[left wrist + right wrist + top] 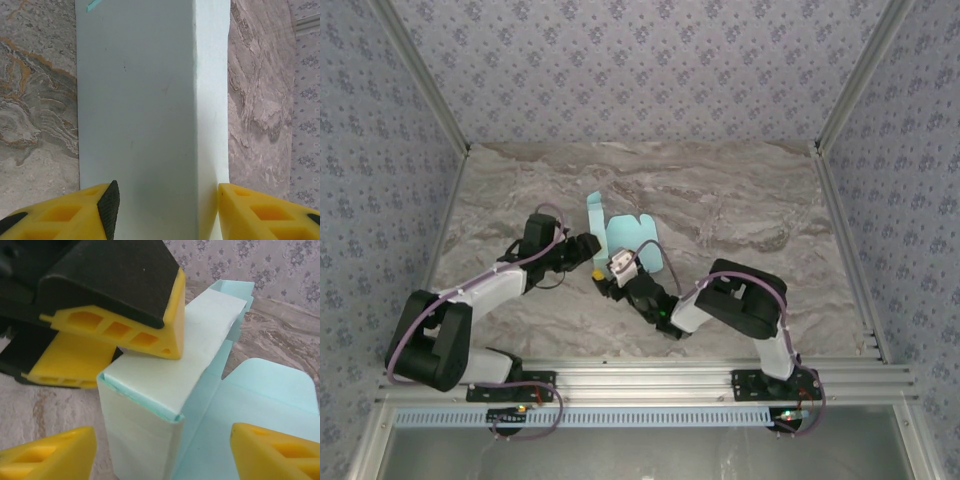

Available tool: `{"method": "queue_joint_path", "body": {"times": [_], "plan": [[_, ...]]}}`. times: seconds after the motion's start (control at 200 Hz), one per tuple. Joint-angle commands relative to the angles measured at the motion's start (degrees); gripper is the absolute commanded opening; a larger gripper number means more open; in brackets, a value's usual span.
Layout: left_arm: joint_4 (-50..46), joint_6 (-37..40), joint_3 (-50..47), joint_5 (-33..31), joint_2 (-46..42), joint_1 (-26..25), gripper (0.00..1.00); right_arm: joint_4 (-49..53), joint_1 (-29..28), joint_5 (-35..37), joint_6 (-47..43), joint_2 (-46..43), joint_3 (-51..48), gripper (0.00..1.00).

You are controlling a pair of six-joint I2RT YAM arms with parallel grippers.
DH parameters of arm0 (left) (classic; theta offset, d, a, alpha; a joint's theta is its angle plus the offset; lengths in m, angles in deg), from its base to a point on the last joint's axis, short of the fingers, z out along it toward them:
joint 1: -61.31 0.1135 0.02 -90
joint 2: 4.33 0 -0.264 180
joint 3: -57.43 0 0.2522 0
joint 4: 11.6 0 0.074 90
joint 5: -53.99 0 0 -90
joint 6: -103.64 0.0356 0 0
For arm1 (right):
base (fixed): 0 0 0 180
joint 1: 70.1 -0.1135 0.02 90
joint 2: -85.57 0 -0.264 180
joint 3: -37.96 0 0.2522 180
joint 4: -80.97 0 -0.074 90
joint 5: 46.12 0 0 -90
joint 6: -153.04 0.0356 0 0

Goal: Fold the paper box

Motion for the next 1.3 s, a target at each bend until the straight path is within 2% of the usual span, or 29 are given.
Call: {"method": "queue_joint_path", "body": {"times": [0.0,0.19,0.27,0.62,0.819,0.914,1.049,1.109,1.139,1.199,1.224,1.294], "plan": [[-7.61,-0.58,-1.35,-5.72,1.18,0.06,0.54,-0.37,-1.15,4.77,4.33,1.98,3.26,0.75],[-7.0,-1.77,-2.21,-5.65,0.62,0.06,0.54,2.93,-0.42,10.6,8.48,4.99,7.71,0.72],[-6.81,-1.94,-2.42,-5.71,0.35,0.06,0.54,2.38,-0.58,10.04,7.91,6.37,9.16,0.7],[-5.94,-2.78,-3.1,-5.63,0.34,0.06,0.55,2.47,-1.89,8.34,4.98,7.31,10.16,0.46],[-6.11,-2.29,-3.25,-5.65,0.09,0.06,0.55,2.6,-2.07,5.72,2.96,7.41,10.78,0.43],[-6.83,-0.9,-2.91,-5.65,-0.11,0.06,0.55,1.05,-1.83,2.18,0.84,6.81,9.86,0.44],[-9.94,3.54,-1.03,-6.17,-0.36,0.28,0.57,-0.8,-1.2,-6.23,-2.8,3.86,5.92,0.69],[-12.23,5.76,0.43,-6.64,-0.31,0.49,0.61,-2.04,-0.87,-8.82,-3.91,2.47,3.36,0.73],[-13.27,6.68,1.18,-6.7,-0.3,0.71,0.66,-2.1,-0.57,-10.27,-3.72,1.54,2.33,0.74],[-14.46,8.13,2.55,-6.63,-0.48,0.9,0.82,-2.71,0.14,-12.94,-2.99,0.29,-0.41,0.74],[-14.79,8.88,3.24,-6.44,-0.77,0.98,0.98,-3.28,0.41,-13.95,-2.63,-0.1,-1.57,0.75],[-15.57,11.48,4.99,-5.5,-1.61,1.03,0.99,-5.2,0.99,-16.27,-1.94,-1.12,-4.68,0.75]]}}
